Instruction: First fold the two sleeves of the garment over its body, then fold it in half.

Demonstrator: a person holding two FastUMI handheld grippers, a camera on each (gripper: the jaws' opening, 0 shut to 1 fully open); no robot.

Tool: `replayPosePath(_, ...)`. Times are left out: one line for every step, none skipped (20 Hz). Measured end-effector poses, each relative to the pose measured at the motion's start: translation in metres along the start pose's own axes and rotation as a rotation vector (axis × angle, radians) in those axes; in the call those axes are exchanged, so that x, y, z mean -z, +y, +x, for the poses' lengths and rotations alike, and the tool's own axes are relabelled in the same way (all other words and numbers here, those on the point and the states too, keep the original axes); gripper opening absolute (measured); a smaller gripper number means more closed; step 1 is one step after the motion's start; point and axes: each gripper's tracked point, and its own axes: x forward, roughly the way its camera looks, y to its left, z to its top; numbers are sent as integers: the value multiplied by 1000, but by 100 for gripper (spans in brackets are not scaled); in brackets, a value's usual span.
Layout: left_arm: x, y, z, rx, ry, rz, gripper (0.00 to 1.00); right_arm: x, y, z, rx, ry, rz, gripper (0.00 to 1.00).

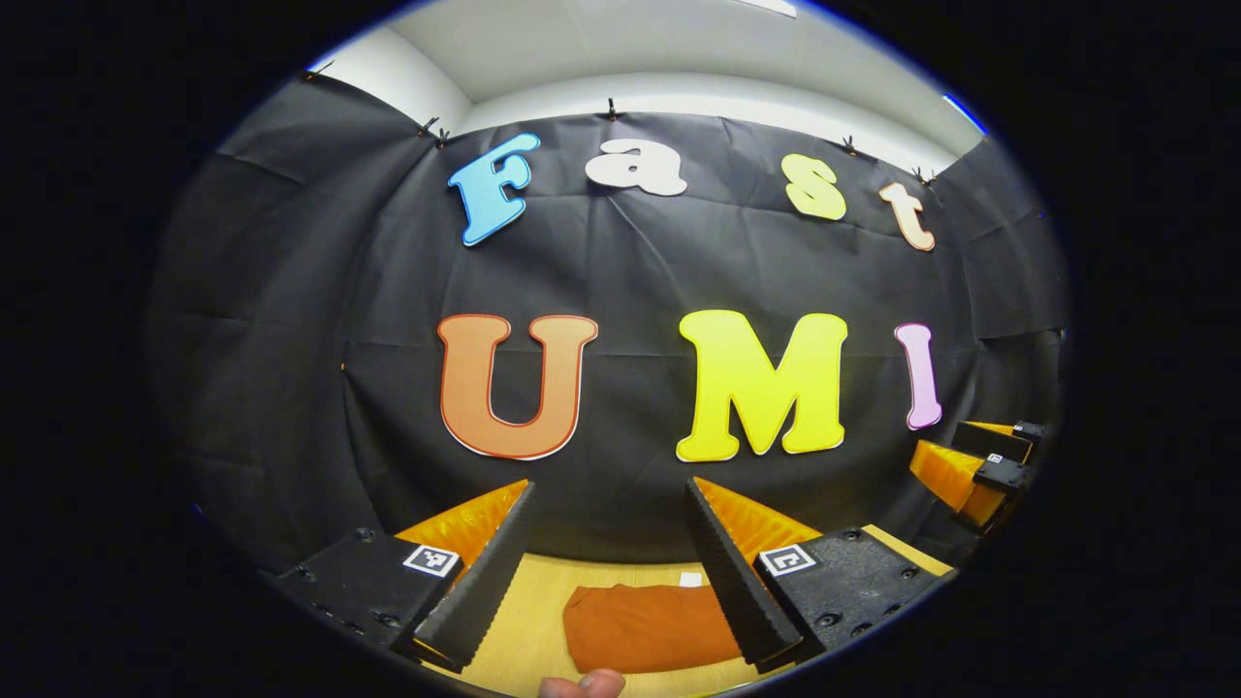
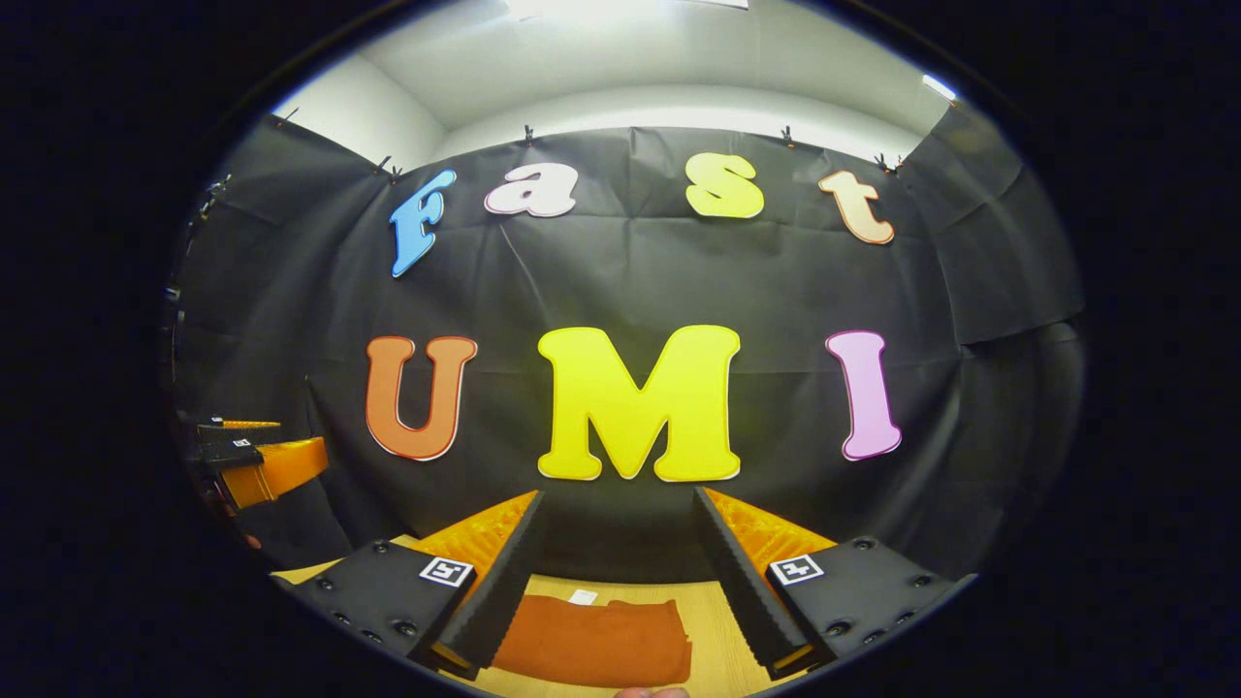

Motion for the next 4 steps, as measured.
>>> replayPosePath(1,-1,-2,1,3,-6,96,2,1,-2,-3,3,6,95)
replayPosePath(0,-2,-3,2,4,-11,96,5,5,-5,-5,8,15,95)
replayPosePath(0,-3,-4,-3,2,-15,96,7,6,-7,-5,7,13,94)
replayPosePath(0,-3,-5,-4,0,-18,96,7,5,-7,-1,9,4,95)
